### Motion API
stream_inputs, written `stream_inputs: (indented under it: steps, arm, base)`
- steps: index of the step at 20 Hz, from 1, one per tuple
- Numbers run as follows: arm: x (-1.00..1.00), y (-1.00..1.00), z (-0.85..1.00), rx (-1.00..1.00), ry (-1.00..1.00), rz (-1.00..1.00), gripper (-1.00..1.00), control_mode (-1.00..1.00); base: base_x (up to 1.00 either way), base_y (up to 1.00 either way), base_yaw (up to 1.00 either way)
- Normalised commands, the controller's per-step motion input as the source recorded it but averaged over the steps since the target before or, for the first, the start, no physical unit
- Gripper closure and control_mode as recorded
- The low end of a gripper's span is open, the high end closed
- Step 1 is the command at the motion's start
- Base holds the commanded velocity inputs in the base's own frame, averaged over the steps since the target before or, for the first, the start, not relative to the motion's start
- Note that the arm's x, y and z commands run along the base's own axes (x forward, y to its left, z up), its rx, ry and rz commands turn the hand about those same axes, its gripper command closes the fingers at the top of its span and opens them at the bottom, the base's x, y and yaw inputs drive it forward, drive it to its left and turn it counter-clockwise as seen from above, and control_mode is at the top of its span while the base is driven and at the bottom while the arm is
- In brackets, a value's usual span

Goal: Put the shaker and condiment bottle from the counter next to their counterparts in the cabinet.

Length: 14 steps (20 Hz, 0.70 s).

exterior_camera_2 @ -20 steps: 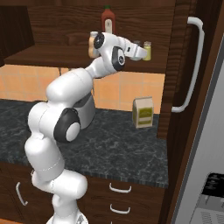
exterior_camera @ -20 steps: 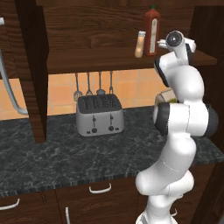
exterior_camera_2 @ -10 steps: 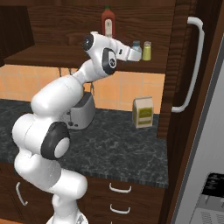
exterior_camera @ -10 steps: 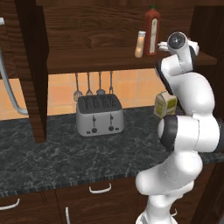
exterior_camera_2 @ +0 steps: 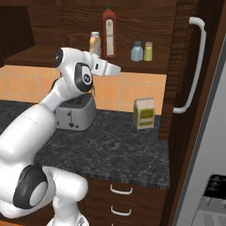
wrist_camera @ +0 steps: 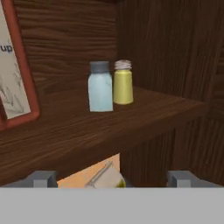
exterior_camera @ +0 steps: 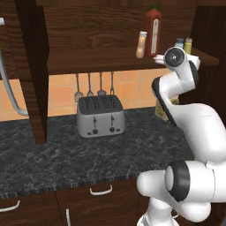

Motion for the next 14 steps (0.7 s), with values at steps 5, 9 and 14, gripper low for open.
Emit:
stream_inputs:
  steps: [5, 9, 14]
  arm:
    - [-0.96, 0.71, -0.14, -0.01, 0.0, 0.02, -1.0, -1.0]
    - [-1.0, 0.69, -0.24, 0.0, 0.0, 0.02, -1.0, -1.0]
    - [-1.0, 0.82, -0.39, 0.0, 0.01, 0.0, -1.0, -1.0]
  base:
    - [0.0, 0.0, 0.0]
    - [0.0, 0.0, 0.0]
    - [0.0, 0.0, 0.0]
